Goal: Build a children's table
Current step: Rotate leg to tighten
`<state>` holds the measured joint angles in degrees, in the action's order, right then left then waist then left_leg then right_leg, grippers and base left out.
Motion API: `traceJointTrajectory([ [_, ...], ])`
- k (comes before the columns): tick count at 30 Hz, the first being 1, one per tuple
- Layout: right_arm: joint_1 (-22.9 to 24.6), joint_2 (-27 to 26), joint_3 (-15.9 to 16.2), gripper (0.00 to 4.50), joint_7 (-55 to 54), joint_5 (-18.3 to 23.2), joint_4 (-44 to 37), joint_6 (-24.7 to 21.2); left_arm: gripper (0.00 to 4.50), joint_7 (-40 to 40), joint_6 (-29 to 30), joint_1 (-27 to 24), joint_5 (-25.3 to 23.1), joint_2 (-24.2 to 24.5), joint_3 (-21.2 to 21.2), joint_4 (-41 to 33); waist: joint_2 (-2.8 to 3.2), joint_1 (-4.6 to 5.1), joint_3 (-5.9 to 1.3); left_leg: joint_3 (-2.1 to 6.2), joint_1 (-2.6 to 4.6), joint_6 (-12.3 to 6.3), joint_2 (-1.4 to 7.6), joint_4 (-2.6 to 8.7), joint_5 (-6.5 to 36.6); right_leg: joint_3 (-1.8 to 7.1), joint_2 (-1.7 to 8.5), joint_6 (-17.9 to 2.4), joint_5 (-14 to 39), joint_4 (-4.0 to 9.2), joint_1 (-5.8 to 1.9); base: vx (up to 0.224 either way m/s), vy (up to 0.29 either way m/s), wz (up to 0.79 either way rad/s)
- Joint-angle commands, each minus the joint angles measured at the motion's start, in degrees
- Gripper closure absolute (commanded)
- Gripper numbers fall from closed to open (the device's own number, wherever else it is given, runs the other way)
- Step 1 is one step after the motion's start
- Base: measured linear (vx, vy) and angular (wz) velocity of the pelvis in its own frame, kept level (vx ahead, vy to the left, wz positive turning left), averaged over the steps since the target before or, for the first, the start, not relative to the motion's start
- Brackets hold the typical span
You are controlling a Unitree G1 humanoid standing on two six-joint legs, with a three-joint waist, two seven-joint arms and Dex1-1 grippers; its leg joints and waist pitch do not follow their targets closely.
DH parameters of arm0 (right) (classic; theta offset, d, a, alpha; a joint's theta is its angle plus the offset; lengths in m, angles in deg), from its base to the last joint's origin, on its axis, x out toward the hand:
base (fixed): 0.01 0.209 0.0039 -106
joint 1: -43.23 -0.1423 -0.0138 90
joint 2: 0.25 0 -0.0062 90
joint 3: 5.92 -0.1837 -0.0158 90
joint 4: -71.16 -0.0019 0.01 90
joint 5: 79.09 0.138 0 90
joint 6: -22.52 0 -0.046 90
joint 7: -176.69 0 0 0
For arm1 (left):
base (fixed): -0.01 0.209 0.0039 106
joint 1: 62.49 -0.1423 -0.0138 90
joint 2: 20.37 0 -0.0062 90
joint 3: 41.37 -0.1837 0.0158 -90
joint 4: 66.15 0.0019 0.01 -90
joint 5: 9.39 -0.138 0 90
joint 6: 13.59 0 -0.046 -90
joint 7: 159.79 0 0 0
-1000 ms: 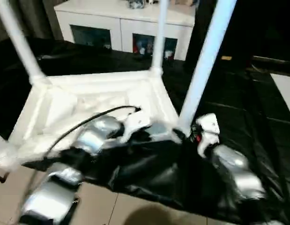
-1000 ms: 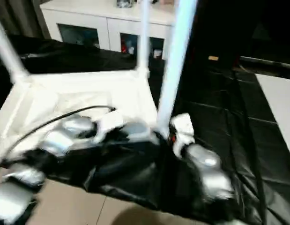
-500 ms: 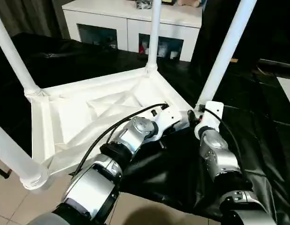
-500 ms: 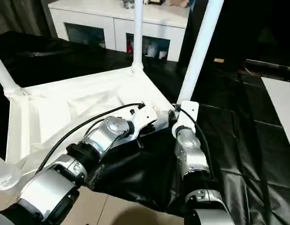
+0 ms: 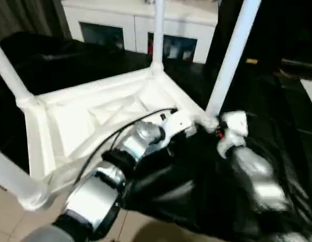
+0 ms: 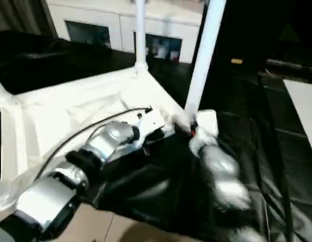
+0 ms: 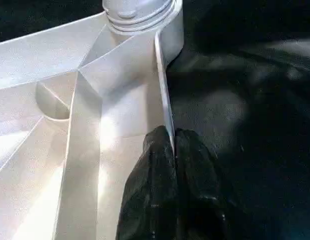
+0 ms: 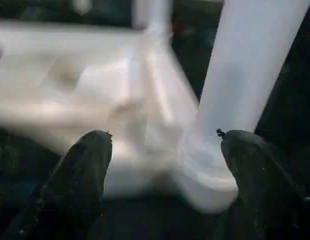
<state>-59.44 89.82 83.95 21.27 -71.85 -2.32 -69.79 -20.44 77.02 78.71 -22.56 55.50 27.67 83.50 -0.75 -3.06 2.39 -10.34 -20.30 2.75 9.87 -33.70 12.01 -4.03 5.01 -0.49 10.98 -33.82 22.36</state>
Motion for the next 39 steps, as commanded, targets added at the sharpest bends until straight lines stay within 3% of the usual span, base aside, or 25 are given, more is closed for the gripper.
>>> traceJointTrajectory([
  [1,1.64,2.49,-1.21,0.68,2.03,0.21,-0.92,0.60,4.50,-7.46,-2.17,-3.23,-1.97,2.11,-3.92,1.54,-0.32,-0.34,-2.63,1.22,-0.12,-6.82,3.53,4.26,9.75,2.96,4.44,-14.50,5.92,4.13,-3.08,0.000,0.000,0.00],
  [4,3.89,4.86,-4.28,0.68,2.67,1.31,-1.18,0.49,4.50,-18.21,-8.40,-5.79,-1.54,4.90,-6.80,-2.54,-0.40,-0.36,-2.34,1.26,0.05,-5.25,3.57,4.73,12.95,3.02,4.52,-12.86,14.77,4.97,-2.73,0.000,0.000,0.00],
  [6,7.34,7.39,-4.26,0.68,8.43,3.48,-4.08,-0.29,4.50,-21.23,-11.75,-6.73,-1.31,6.28,-7.53,-4.06,-0.36,-0.42,-2.18,1.24,0.29,-4.46,3.74,4.90,15.11,3.08,4.51,-12.07,18.17,5.36,-2.50,0.000,0.000,0.00],
  [7,8.38,8.14,-3.77,0.68,10.18,3.91,-5.04,-0.45,4.50,-21.14,-12.27,-6.73,-1.25,6.39,-7.39,-4.09,-0.14,-1.02,-2.17,1.02,1.01,-4.46,4.00,4.72,15.95,3.32,4.39,-12.05,17.11,5.42,-2.01,0.000,0.000,0.00],
  [8,10.71,9.84,-2.61,0.68,14.06,4.84,-7.23,-0.82,4.50,-20.95,-13.41,-6.73,-1.07,6.63,-7.02,-4.16,-0.05,-1.09,-2.15,0.96,1.11,-4.62,4.05,4.83,16.47,3.32,4.21,-12.60,15.43,5.25,-1.97,0.000,0.000,0.00],
  [10,13.41,11.79,-0.59,0.68,18.27,6.15,-10.01,-1.86,4.50,-21.76,-14.91,-6.46,-1.18,7.08,-6.98,-4.11,-0.20,-1.47,-2.19,1.03,0.45,-5.18,4.08,4.92,15.36,3.21,4.34,-12.42,14.18,5.00,-2.56,0.000,0.000,0.00],
  [12,14.60,12.54,0.36,0.68,19.14,5.60,-10.40,-1.58,4.50,-22.18,-16.45,-6.03,-1.38,7.41,-6.72,-4.14,-0.15,-1.72,-2.27,1.19,0.19,-5.14,4.17,5.01,14.34,3.12,4.53,-11.92,14.27,4.88,-2.60,0.000,0.000,0.00],
  [16,14.10,11.71,-0.08,0.68,17.60,4.41,-9.13,-0.92,4.50,-23.20,-18.02,-5.60,-1.31,7.97,-6.82,-4.77,-0.21,-1.68,-2.32,1.18,0.25,-3.90,4.08,5.01,13.78,3.08,4.54,-11.82,14.50,4.77,-2.46,0.000,0.000,0.00],
  [20,14.33,11.38,1.04,0.68,19.29,5.41,-10.96,-1.50,4.50,-23.79,-19.54,-6.07,0.55,7.65,-5.25,-5.62,-0.18,-1.75,-2.49,1.07,0.17,-4.62,4.01,4.74,11.61,3.08,4.58,-12.93,10.34,4.34,-2.66,0.000,0.000,0.00],
  [22,14.12,10.30,2.05,0.68,19.31,6.00,-12.83,-1.98,4.50,-20.59,-20.88,-6.69,2.94,6.37,-2.33,-6.74,-0.28,-1.75,-2.57,1.01,0.03,-5.22,3.93,4.57,10.57,3.03,4.54,-13.46,8.41,4.12,-2.83,0.000,0.000,0.00],
  [23,13.78,9.74,2.34,0.68,19.03,6.10,-13.33,-2.17,4.50,-20.25,-19.48,-7.11,5.02,5.71,-0.60,-7.98,-0.24,-1.76,-2.64,1.01,0.06,-5.41,3.93,4.47,10.17,3.02,4.59,-13.74,7.77,4.00,-2.86,0.000,0.000,0.00],
  [25,13.10,8.68,3.14,0.62,18.93,6.47,-14.48,-2.74,3.94,-22.23,-15.24,-8.83,9.27,5.52,1.89,-12.62,-0.20,-1.60,-2.53,0.96,0.02,-5.56,4.07,4.62,10.16,2.99,4.59,-14.30,8.30,3.98,-2.85,0.000,0.000,0.00],
  [27,12.84,8.30,4.01,0.62,19.56,6.71,-15.51,-3.21,3.91,-23.85,-12.10,-10.89,11.63,6.54,2.74,-17.86,-0.16,-1.44,-2.53,0.96,-0.11,-5.33,4.20,4.61,10.05,3.10,4.81,-15.08,9.22,3.82,-2.95,0.000,0.000,0.00],
  [28,12.78,8.25,4.54,0.62,20.06,6.83,-16.31,-3.54,3.80,-24.84,-9.39,-12.51,13.50,7.43,3.33,-22.20,-0.85,-1.33,-2.57,0.95,-0.31,-5.61,4.24,4.53,9.52,3.09,4.79,-15.22,8.60,3.67,-3.01,0.000,0.000,0.00],
  [29,12.78,8.25,4.54,0.62,20.06,6.83,-16.31,-3.54,3.65,-24.84,-9.39,-12.51,13.50,7.43,3.33,-22.20,-0.43,-1.12,-2.56,1.01,-0.59,-6.00,4.29,4.57,8.23,3.06,4.67,-15.59,7.16,3.28,-2.98,0.000,0.000,0.00],
  [30,12.77,8.25,4.68,0.62,20.21,6.87,-16.55,-3.64,3.53,-25.12,-8.59,-13.00,14.05,7.70,3.50,-23.51,-0.43,-1.12,-2.56,1.01,-0.59,-6.00,4.29,4.57,8.23,3.06,4.67,-15.59,7.16,3.28,-2.98,0.000,0.000,0.00],
  [31,12.79,8.27,5.10,0.62,20.84,7.16,-17.49,-4.04,3.49,-26.69,-3.62,-15.14,16.90,9.14,4.31,-29.48,-0.76,-0.79,-2.75,0.90,-0.43,-6.17,4.44,4.34,7.56,3.07,4.75,-15.98,5.55,2.87,-3.07,0.000,0.000,0.00],
  [32,12.71,8.38,5.32,0.62,21.45,7.40,-18.36,-4.48,3.49,-28.84,3.21,-17.91,20.22,11.92,5.18,-37.30,-0.68,-0.40,-2.53,0.90,-1.14,-7.24,4.08,4.23,6.20,3.05,4.50,-15.63,4.59,2.82,-3.05,0.000,0.000,0.00],
  [34,12.51,8.45,5.29,0.62,21.82,7.62,-18.61,-4.76,3.21,-30.18,6.79,-19.57,21.97,14.10,5.61,-41.71,-0.28,-0.16,-2.56,0.60,-0.66,-7.44,4.01,3.95,5.66,3.18,4.33,-16.07,4.16,2.63,-2.58,0.000,0.000,0.00],
  [35,12.46,8.45,5.23,0.62,21.99,7.73,-18.91,-5.03,3.12,-31.03,9.23,-20.82,22.90,15.56,6.00,-44.87,-0.57,0.02,-2.45,0.37,-0.48,-7.13,3.90,3.94,6.32,3.15,3.96,-15.74,5.87,2.89,-2.33,0.000,0.000,0.00],
  [37,12.12,8.67,5.25,0.62,22.39,7.80,-19.29,-5.27,3.04,-32.77,15.82,-23.77,25.63,20.15,7.18,-52.65,-0.21,-0.19,-2.45,0.42,-0.22,-6.13,4.15,4.07,6.53,3.17,3.93,-15.73,6.87,2.64,-2.27,0.000,0.000,0.00],
  [39,11.94,8.84,5.34,0.62,22.58,7.87,-19.42,-5.38,2.74,-33.15,18.12,-24.74,26.58,21.95,7.66,-55.35,0.13,-0.26,-2.34,0.38,-0.02,-5.46,4.03,4.15,6.78,3.12,3.51,-15.39,6.89,2.57,-2.02,0.000,0.000,0.00],
])
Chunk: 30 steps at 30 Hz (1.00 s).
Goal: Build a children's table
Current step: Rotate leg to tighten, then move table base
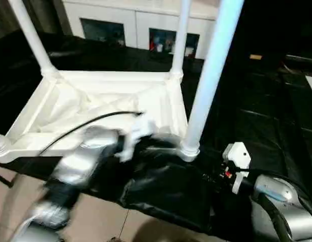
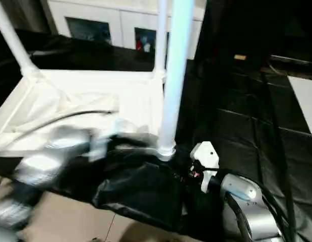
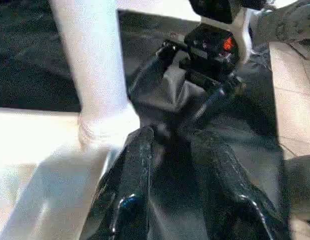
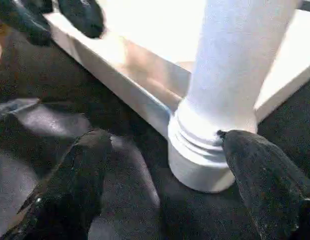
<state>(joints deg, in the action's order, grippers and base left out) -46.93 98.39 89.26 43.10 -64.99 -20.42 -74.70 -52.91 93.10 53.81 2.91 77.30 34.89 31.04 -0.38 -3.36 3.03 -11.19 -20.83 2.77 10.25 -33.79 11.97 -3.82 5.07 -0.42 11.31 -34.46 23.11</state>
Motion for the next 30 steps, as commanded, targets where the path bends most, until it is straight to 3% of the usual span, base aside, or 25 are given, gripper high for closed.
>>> traceJointTrajectory([
  [1,-0.59,0.28,0.04,0.62,0.75,1.03,-1.35,-0.49,2.74,-0.75,2.30,0.05,1.15,0.40,0.47,-3.19,-0.12,-0.10,-2.88,1.10,0.84,-5.12,3.63,4.22,7.42,2.98,3.33,-15.49,6.47,3.38,-2.48,0.000,0.000,0.00],
  [2,-0.93,0.56,0.38,0.62,0.97,1.32,-1.90,-0.86,2.71,-2.06,6.40,-2.15,0.09,5.57,0.83,-7.94,-0.17,-0.14,-2.93,1.18,0.76,-4.50,3.69,4.34,8.11,2.99,3.46,-15.32,6.41,3.22,-2.74,0.000,0.000,0.00],
  [3,-1.14,0.55,0.43,0.62,0.57,0.98,-1.84,-0.72,2.71,-1.27,6.87,-3.43,-3.51,8.55,0.96,-8.26,-0.14,-0.13,-2.89,1.33,0.55,-4.30,3.69,4.45,8.17,2.96,3.49,-14.97,6.61,3.13,-2.90,0.000,0.000,0.00],
  [4,-1.14,0.55,0.43,0.62,0.57,0.98,-1.84,-0.72,2.71,-1.27,6.87,-3.43,-3.51,8.55,0.96,-8.26,-0.03,0.23,-2.72,1.36,0.33,-4.12,3.49,4.58,8.66,2.97,3.31,-13.74,7.77,3.33,-2.92,0.000,0.000,0.00],
  [5,-1.41,0.34,0.14,0.62,-0.49,0.31,-1.30,-0.74,2.71,0.22,6.20,-6.04,-9.08,13.62,1.07,-7.96,0.13,0.35,-2.68,1.35,0.39,-3.88,3.37,4.60,9.28,2.95,3.24,-13.21,8.95,3.49,-2.83,0.000,0.000,0.00],
  [6,-1.46,0.20,-0.07,0.62,-1.03,0.02,-1.05,-0.71,2.71,1.62,6.47,-7.11,-9.99,14.77,1.79,-7.87,0.11,0.82,-2.75,1.47,0.32,-2.88,3.21,4.57,9.99,3.05,3.35,-11.71,10.85,3.63,-2.99,0.000,0.000,0.00],
  [7,-1.44,0.07,-0.22,0.62,-1.21,0.03,-0.93,-0.75,2.71,3.09,6.89,-8.02,-9.54,14.85,3.06,-7.91,0.17,0.81,-2.79,1.40,0.52,-2.60,3.17,4.54,10.08,3.08,3.33,-11.61,11.19,3.73,-2.86,0.000,0.000,0.00],
  [8,-1.34,-0.12,-0.51,0.62,-1.87,-0.45,-0.77,-0.37,2.71,5.30,6.88,-9.12,-8.45,14.48,4.91,-8.14,0.65,0.69,-2.93,1.37,0.80,-2.14,3.21,4.43,9.62,3.13,3.40,-12.52,9.73,3.54,-2.71,0.000,0.000,0.00],
  [10,-1.34,-0.78,-1.38,0.62,-3.55,-1.04,-0.26,0.47,2.71,8.53,6.91,-10.87,-7.21,14.13,7.43,-8.38,0.58,0.44,-2.96,1.19,0.96,-2.07,3.24,4.35,9.61,3.08,3.18,-13.81,7.37,3.47,-2.51,0.000,0.000,0.00],
  [12,-1.59,-1.70,-2.64,0.62,-5.62,-1.23,0.38,1.84,2.71,10.55,6.68,-13.10,-6.30,14.56,9.45,-9.01,0.54,0.18,-3.00,1.26,0.65,-2.11,3.15,4.38,9.38,3.06,3.27,-14.19,6.36,3.30,-2.80,0.000,0.000,0.00],
  [13,-1.73,-2.29,-3.32,0.62,-6.30,-0.70,0.35,2.18,2.71,11.53,6.73,-14.26,-5.26,14.10,11.12,-9.01,0.97,0.10,-2.97,1.30,0.65,-1.95,3.10,4.37,9.99,3.07,3.28,-14.05,6.84,3.26,-2.74,0.000,0.000,0.00],
  [17,-0.93,-3.53,-3.06,0.62,-4.45,2.66,-2.99,1.78,2.71,15.60,3.84,-18.77,4.69,6.24,22.94,-12.16,0.88,0.07,-3.01,1.29,0.43,-1.94,3.16,4.23,11.65,3.04,3.38,-15.02,7.07,3.38,-3.01,0.000,0.000,0.00],
  [19,-1.26,-4.27,-2.74,0.62,-6.05,1.74,-2.77,2.12,2.71,18.49,0.01,-20.72,5.66,3.51,26.03,-12.85,0.87,-0.07,-2.90,1.35,0.37,-2.34,3.12,4.31,12.17,3.00,3.17,-14.43,7.73,3.60,-2.85,0.000,0.000,0.00],
  [20,-2.10,-5.51,-2.85,0.62,-8.37,0.87,-2.05,2.42,2.71,21.09,-4.98,-22.95,3.96,2.43,26.99,-12.30,0.69,0.02,-2.79,1.39,0.39,-2.41,3.07,4.37,13.22,2.97,3.13,-13.28,9.71,3.92,-2.76,0.000,0.000,0.00],
  [23,-3.73,-7.66,-2.32,0.62,-11.02,-0.80,-0.57,3.73,2.71,24.12,-10.74,-27.37,2.15,1.28,26.77,-11.36,0.54,0.22,-2.64,1.62,0.54,-1.56,3.02,4.64,15.65,2.99,3.16,-9.40,17.41,4.59,-2.49,0.000,0.000,0.00],
  [26,-5.97,-9.86,-1.53,0.62,-13.10,-2.16,1.32,4.17,2.71,27.05,-15.51,-29.81,1.09,-1.74,28.32,-9.96,0.87,0.45,-2.67,1.60,0.84,-0.53,3.11,4.73,16.52,3.15,2.95,-8.75,17.62,4.64,-2.03,0.000,0.000,0.00],
  [28,-7.26,-10.92,-1.31,0.62,-14.64,-3.02,2.52,4.64,2.71,28.62,-17.24,-30.38,0.72,-3.40,29.35,-9.48,0.81,0.67,-2.60,1.65,0.53,-0.08,3.16,4.84,16.55,3.11,3.00,-9.20,16.59,4.54,-2.18,0.000,0.000,0.00],
  [29,-9.79,-12.62,-0.75,0.62,-18.02,-5.23,4.98,5.12,2.71,33.16,-24.37,-30.81,-2.51,-5.40,30.68,-7.67,0.88,0.49,-2.66,1.71,0.72,0.23,3.11,4.78,16.79,3.09,2.93,-8.94,16.31,4.67,-2.02,0.000,0.000,0.00],
  [30,-10.26,-12.96,-0.62,0.62,-18.25,-5.27,5.41,4.96,2.71,34.03,-25.88,-30.88,-3.40,-5.53,30.68,-7.29,0.74,0.79,-2.62,1.60,0.71,0.24,3.03,4.79,17.06,3.09,2.80,-8.85,16.02,4.75,-2.03,0.000,0.000,0.00],
])
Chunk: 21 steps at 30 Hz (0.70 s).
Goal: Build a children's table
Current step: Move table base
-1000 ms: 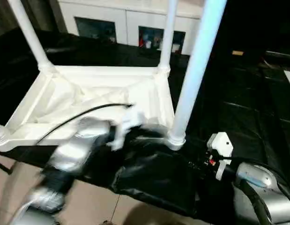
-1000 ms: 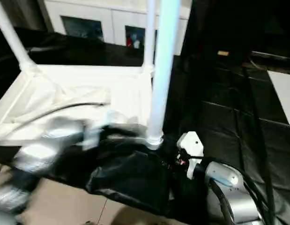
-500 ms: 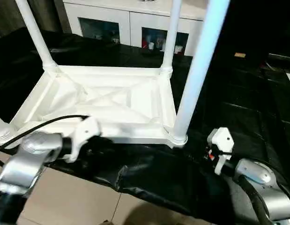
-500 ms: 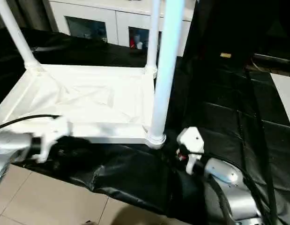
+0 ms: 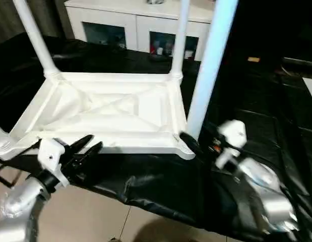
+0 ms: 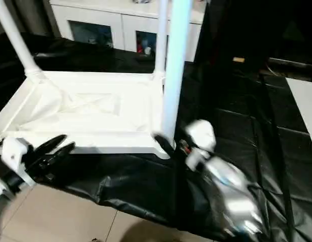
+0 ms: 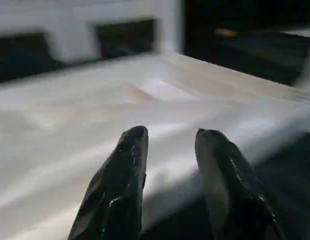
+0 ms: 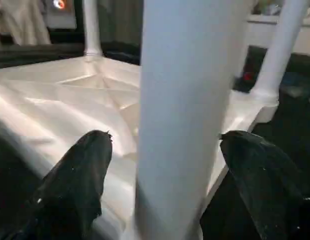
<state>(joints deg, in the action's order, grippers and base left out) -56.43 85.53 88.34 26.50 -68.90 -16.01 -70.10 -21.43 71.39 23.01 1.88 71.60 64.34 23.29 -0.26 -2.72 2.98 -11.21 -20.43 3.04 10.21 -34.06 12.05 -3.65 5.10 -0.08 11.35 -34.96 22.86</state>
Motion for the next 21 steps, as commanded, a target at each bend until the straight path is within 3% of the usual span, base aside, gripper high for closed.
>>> traceJointTrajectory([
  [1,-1.51,-0.59,0.53,0.62,-2.20,-1.74,1.78,0.42,2.71,4.13,-6.21,-0.09,-3.38,-0.22,1.37,1.04,0.54,-0.06,-2.71,1.80,0.22,-0.06,3.04,5.08,16.82,2.96,2.97,-8.86,15.87,5.03,-2.07,0.000,0.000,0.00],
  [3,-2.70,-1.24,0.91,0.62,-3.32,-2.77,3.16,1.04,2.71,6.91,-8.66,0.01,-4.08,-1.20,1.89,1.80,0.59,-0.18,-2.82,1.66,0.30,0.03,3.09,4.99,16.37,3.04,2.89,-8.70,14.13,4.84,-2.00,0.000,0.000,0.00],
  [5,-4.47,-2.46,1.11,0.62,-4.09,-3.17,5.25,1.49,2.71,17.00,-14.67,1.42,-8.22,-2.97,4.42,2.87,0.53,-0.17,-2.90,1.72,0.16,-0.30,3.17,4.95,15.66,2.98,2.78,-8.77,11.63,4.56,-2.17,0.000,0.000,0.00],
  [8,-6.04,-3.59,-0.17,0.62,-6.61,-3.37,7.15,1.00,2.71,22.67,-17.56,1.95,-11.06,-4.86,6.66,2.08,0.59,-0.24,-3.14,1.69,0.00,-0.64,3.15,4.76,13.29,2.93,2.80,-9.50,7.82,4.10,-2.40,0.000,0.000,0.00],
  [9,-6.59,-3.89,-0.69,0.92,-7.94,-3.63,7.92,0.76,2.70,24.24,-18.75,2.04,-12.20,-5.47,7.29,1.96,0.43,-0.17,-3.17,1.68,0.02,-0.75,3.15,4.70,12.89,2.91,2.79,-9.67,7.26,4.04,-2.40,0.000,0.000,0.00],
  [11,-7.17,-4.29,-1.62,0.92,-9.44,-3.47,8.85,0.46,2.70,26.45,-19.46,2.24,-13.24,-6.47,8.07,1.43,0.57,-0.22,-3.31,1.55,0.08,-1.19,3.12,4.46,11.32,2.94,2.79,-10.45,5.03,3.78,-2.37,0.000,0.000,0.00],
  [14,-8.57,-4.61,-3.10,1.17,-13.11,-4.47,11.60,0.39,2.70,31.72,-21.18,2.43,-15.62,-8.00,8.37,0.82,0.56,-0.18,-3.24,1.54,0.06,-1.35,3.11,4.43,11.99,2.89,2.82,-10.88,5.55,3.85,-2.35,0.000,0.000,0.00],
  [21,-10.87,-5.61,-6.26,1.79,-19.96,-5.40,14.82,-1.03,2.70,30.18,-22.90,2.66,-15.54,-8.46,3.93,1.40,0.49,-0.68,-3.10,1.45,0.49,-0.40,3.10,4.60,14.73,2.95,2.75,-9.82,10.14,4.25,-1.79,0.000,0.000,0.00],
])
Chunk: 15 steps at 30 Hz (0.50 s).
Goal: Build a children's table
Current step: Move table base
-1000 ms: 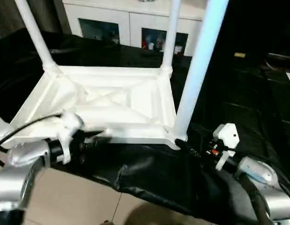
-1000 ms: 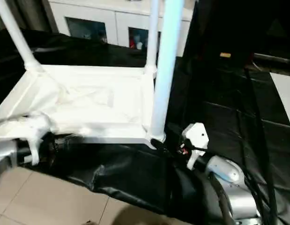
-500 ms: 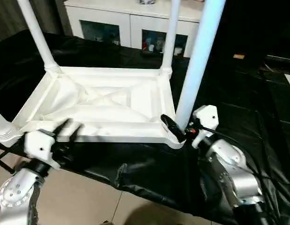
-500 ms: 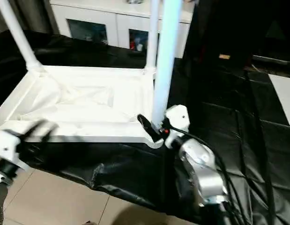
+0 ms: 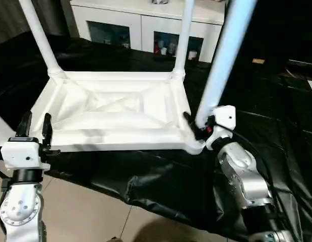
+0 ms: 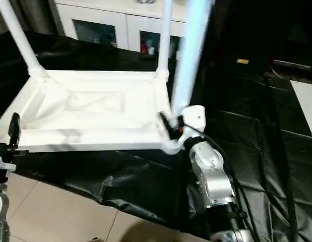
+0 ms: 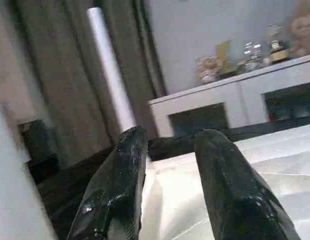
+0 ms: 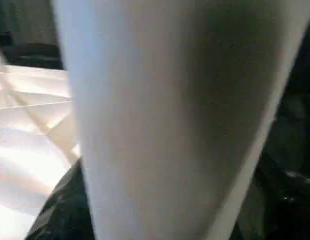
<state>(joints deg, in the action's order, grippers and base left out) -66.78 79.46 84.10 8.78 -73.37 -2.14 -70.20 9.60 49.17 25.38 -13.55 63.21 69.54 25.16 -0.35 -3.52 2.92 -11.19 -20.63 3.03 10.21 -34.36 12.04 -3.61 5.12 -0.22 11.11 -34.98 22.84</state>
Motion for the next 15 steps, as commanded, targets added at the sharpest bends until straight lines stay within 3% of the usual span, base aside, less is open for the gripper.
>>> traceJointTrajectory([
  [1,-1.29,0.60,-2.55,1.79,-4.61,-1.86,2.15,-1.03,2.70,-2.59,-1.17,0.33,-0.31,0.02,-3.38,-0.47,0.76,0.02,-3.04,1.48,0.62,-0.08,3.05,4.92,14.36,2.92,2.82,-9.46,10.28,4.27,-1.78,0.000,0.000,0.00],
  [4,-2.88,0.70,-4.20,2.02,-10.15,-3.19,4.35,-1.35,2.70,-6.69,-1.86,0.32,-0.70,0.28,-8.59,-0.95,0.71,-0.10,-3.16,1.30,0.92,0.56,2.97,4.81,14.34,2.96,2.72,-9.29,9.93,4.17,-1.47,0.000,0.000,0.00],
  [6,-3.54,0.82,-5.30,2.19,-13.40,-4.01,5.17,-1.47,2.70,-7.63,-2.35,0.24,-1.65,0.30,-11.41,-1.40,0.65,-0.06,-3.30,1.37,0.53,0.66,2.90,4.74,12.98,2.95,2.78,-9.03,7.94,3.92,-1.86,0.000,0.000,0.00],
  [10,-4.23,1.19,-6.96,2.45,-17.86,-5.33,6.40,-1.10,2.70,-7.17,-2.87,0.03,-2.22,0.09,-13.85,-1.82,0.57,-0.03,-3.54,1.21,0.39,-0.18,2.80,4.41,10.24,2.85,2.70,-9.38,4.01,3.44,-2.06,0.000,0.000,0.00],
  [15,-4.34,2.32,-9.00,2.61,-22.28,-6.22,7.42,-0.51,2.70,-8.48,-2.97,-0.99,-1.28,0.39,-15.36,-2.09,0.53,-0.17,-3.53,1.05,0.59,-0.49,2.79,4.29,10.26,2.81,2.62,-9.39,4.40,3.45,-1.93,0.000,0.000,0.00],
])
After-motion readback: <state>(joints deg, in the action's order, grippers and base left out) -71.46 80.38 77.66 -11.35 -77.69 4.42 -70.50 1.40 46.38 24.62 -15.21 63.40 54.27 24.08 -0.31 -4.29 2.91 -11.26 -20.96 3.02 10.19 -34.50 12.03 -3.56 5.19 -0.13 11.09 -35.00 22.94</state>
